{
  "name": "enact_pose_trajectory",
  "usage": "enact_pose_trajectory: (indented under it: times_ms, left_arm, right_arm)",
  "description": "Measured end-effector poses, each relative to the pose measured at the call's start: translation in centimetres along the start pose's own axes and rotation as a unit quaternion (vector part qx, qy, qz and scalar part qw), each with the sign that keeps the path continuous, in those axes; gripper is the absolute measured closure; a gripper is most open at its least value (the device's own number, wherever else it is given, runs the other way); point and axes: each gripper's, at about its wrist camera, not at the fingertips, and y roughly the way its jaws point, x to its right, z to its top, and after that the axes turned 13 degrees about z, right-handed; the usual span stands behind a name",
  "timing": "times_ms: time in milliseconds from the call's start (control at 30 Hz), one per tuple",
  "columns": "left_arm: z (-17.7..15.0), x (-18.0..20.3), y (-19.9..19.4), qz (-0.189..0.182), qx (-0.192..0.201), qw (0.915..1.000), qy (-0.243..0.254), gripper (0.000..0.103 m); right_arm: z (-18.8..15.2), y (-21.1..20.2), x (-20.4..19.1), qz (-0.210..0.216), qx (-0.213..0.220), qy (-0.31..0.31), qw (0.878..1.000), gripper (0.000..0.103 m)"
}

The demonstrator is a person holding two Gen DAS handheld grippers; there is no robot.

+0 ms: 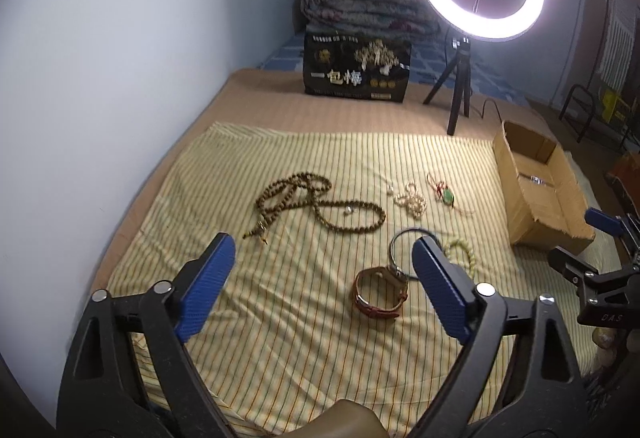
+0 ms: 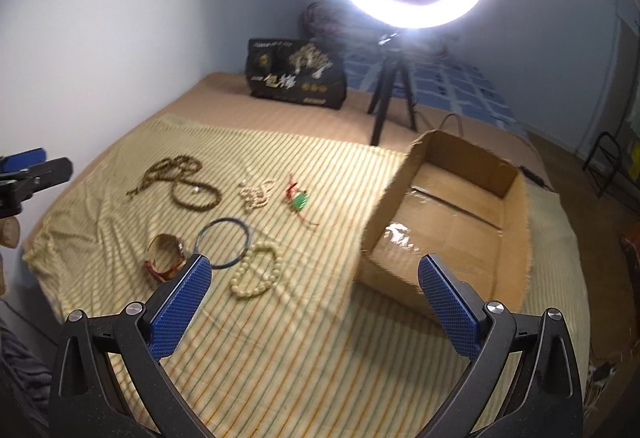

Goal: Organize jewelry
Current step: 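Move right tool to cream bead bracelet while left tool moves to brown leather watch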

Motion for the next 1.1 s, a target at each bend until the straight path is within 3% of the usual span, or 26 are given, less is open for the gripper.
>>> enact_pose_trajectory:
  times_ms: [133,267,400,500,633,700,933,1100]
  left_arm:
    - [-0.5,0.5,1.6,-0.016,-0.034,0.9993,0.003,0.019]
    - [-1.1,0.7,3.9,-0.032,-0.085,0.9959,-0.005,0.032]
    - [-1.7,1.3,5.9,-0.036,-0.115,0.9928,0.002,0.041]
    - [-2.0,1.9,7.5,-0.044,-0.141,0.9891,0.005,0.047]
    - [-2.5,2.3,9.7,-0.049,-0.177,0.9830,0.004,0.050]
    - [-2.6,2.5,10.4,-0.051,-0.189,0.9806,0.004,0.056]
    - [-3.0,2.9,12.5,-0.062,-0.216,0.9744,0.001,0.062]
    - [-3.4,3.3,13.4,-0.066,-0.230,0.9709,0.003,0.066]
  right_arm:
    - [0.0,2.0,-0.1,0.019,-0.030,-0.003,0.999,0.001]
    - [-0.4,4.4,0.0,0.041,-0.070,-0.001,0.997,0.003]
    - [-0.8,6.9,0.5,0.051,-0.109,0.006,0.993,0.019]
    - [-1.0,8.5,0.8,0.057,-0.129,0.014,0.990,0.023]
    - [-1.1,10.0,1.0,0.066,-0.148,0.018,0.987,0.040]
    - [-1.2,10.7,1.2,0.068,-0.156,0.023,0.985,0.043]
    - [-1.4,12.8,1.5,0.077,-0.176,0.041,0.980,0.056]
    - [-1.2,13.8,1.5,0.070,-0.183,0.038,0.980,0.057]
